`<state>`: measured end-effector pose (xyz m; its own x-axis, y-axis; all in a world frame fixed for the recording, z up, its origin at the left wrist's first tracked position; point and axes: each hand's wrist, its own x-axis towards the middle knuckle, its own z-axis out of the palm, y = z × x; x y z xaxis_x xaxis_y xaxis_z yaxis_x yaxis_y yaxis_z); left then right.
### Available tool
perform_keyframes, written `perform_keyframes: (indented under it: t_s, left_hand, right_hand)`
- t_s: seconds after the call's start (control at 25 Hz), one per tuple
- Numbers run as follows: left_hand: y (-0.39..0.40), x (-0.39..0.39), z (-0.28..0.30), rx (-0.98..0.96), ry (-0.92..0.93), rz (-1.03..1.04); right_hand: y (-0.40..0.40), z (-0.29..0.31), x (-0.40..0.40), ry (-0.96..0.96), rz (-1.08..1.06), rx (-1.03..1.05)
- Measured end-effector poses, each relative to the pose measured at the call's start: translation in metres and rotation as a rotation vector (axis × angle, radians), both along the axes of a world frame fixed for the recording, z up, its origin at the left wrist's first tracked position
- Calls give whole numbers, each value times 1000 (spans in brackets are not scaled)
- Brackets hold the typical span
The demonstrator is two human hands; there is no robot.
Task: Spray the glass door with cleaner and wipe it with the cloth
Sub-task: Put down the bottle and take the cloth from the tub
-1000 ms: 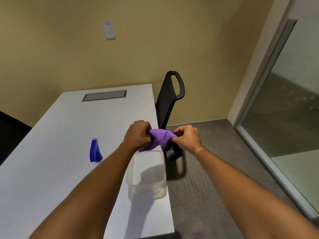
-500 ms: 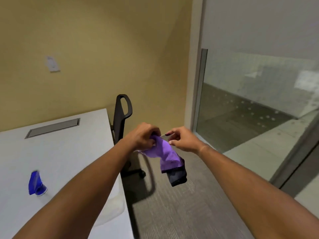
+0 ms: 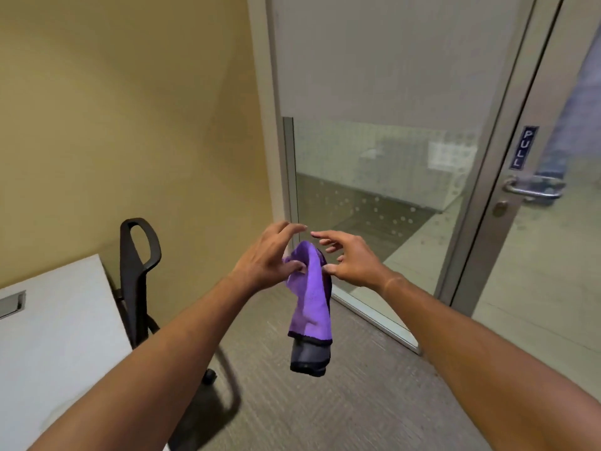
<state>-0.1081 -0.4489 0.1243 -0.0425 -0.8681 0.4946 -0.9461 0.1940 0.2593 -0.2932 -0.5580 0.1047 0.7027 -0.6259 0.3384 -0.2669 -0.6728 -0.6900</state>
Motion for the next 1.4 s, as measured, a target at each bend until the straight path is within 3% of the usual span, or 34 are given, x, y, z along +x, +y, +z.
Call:
perform_keyframes:
  t_s: [0.2,0.48,0.76,1.04,1.4]
  left_hand:
    - [-36,9,-8,14,104,-65]
    - [-71,6,-15,27,182,-290]
    - [-100,0,-11,124,317,-431]
    - [-141,-36,8,118,186,-468]
    - [-219,-142,35,59,165,-492]
  right_hand:
    - [-16,15,-11,158,-26,-186]
    - [-30,17,-23,339,-90,-181]
    - [-29,39,-36,338,-177,-242]
    - [-33,54,-85,381,-353,-240]
    - [-84,56,-229,320,-636,-184]
